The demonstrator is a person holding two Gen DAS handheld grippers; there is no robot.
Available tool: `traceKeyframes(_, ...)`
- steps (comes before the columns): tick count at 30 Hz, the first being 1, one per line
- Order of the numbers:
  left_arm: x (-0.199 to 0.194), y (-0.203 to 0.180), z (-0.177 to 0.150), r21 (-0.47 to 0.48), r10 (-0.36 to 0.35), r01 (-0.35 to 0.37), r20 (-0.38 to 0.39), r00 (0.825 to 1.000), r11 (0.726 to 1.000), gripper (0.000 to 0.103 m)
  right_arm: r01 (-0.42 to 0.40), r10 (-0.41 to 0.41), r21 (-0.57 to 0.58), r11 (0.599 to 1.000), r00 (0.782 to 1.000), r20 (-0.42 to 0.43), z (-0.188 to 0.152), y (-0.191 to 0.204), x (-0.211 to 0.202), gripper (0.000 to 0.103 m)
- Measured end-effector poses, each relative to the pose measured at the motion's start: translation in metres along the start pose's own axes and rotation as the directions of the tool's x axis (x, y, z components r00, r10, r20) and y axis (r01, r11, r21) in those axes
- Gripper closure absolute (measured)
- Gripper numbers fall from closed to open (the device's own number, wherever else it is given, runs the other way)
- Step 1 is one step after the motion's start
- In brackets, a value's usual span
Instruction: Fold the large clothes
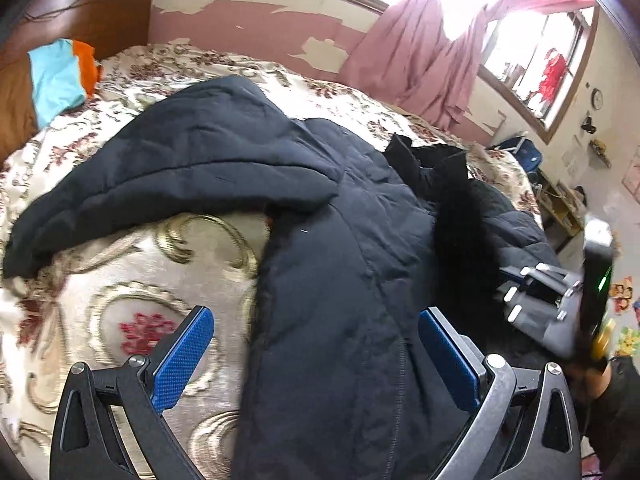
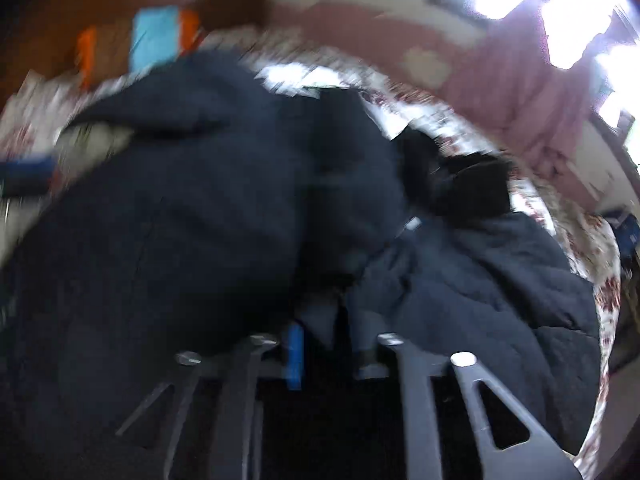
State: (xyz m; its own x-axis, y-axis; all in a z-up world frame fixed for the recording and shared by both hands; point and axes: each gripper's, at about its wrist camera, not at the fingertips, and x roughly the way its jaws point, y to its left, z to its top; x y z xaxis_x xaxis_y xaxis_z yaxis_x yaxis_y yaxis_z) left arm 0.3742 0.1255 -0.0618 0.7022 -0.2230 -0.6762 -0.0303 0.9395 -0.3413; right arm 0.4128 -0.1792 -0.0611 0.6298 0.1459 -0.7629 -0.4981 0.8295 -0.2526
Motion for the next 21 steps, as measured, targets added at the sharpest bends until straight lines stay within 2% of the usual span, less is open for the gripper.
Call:
traceKeyframes(2, 0.007, -0.004, -0.002, -0.001, -0.039, 0.039, -0.009, 0.999, 0.999, 0.0, -0.034, 0.034, 0.011, 0.999, 0.999, 0.003, -0.013, 0.003, -0.014, 0.043)
traceKeyframes(3, 0.011, -0.006, -0.002, -0.004, -0.058, 0.058, -0.018, 0.998, 0.998, 0.0, -0.056, 0.056, 0.027, 0.998, 0.998, 0.009, -0.023, 0.003, -0.025, 0.041)
traceKeyframes(7, 0.029, -0.018, -0.004, -0.024, -0.087, 0.086, -0.037, 0.996, 0.996, 0.0, -0.059, 0.055, 0.086, 0.995, 0.997, 0.045, -0.056, -0.016, -0.069, 0.039)
traceKeyframes(10, 0.03, -0.03, -0.002, -0.019, -0.088, 0.088, -0.006, 0.996, 0.996, 0.0, -0.038, 0.027, 0.142, 0.989, 0.997, 0.077, -0.083, -0.037, -0.098, 0.038)
traceKeyframes(12, 0.029, -0.043, 0.0, 0.011, -0.118, 0.117, 0.026, 0.993, 0.993, 0.0, -0.022, 0.007, 0.181, 0.983, 0.996, 0.085, -0.102, -0.051, -0.113, 0.038)
traceKeyframes(15, 0.033, -0.068, -0.003, 0.061, -0.137, 0.135, 0.028, 0.99, 0.989, 0.0, -0.01, -0.014, 0.248, 0.969, 0.996, 0.093, -0.136, -0.065, -0.128, 0.038)
traceKeyframes(17, 0.044, -0.086, -0.006, 0.094, -0.158, 0.159, -0.011, 0.987, 0.983, 0.0, -0.018, -0.01, 0.295, 0.955, 0.996, 0.094, -0.154, -0.077, -0.129, 0.037)
traceKeyframes(19, 0.06, -0.094, -0.007, 0.075, -0.161, 0.166, -0.067, 0.985, 0.983, 0.0, -0.034, -0.002, 0.34, 0.94, 0.994, 0.105, -0.171, -0.082, -0.131, 0.037)
traceKeyframes(21, 0.085, -0.093, -0.005, -0.033, -0.193, 0.19, -0.145, 0.97, 0.981, 0.001, -0.055, 0.01, 0.372, 0.927, 0.993, 0.121, -0.176, -0.088, -0.125, 0.037)
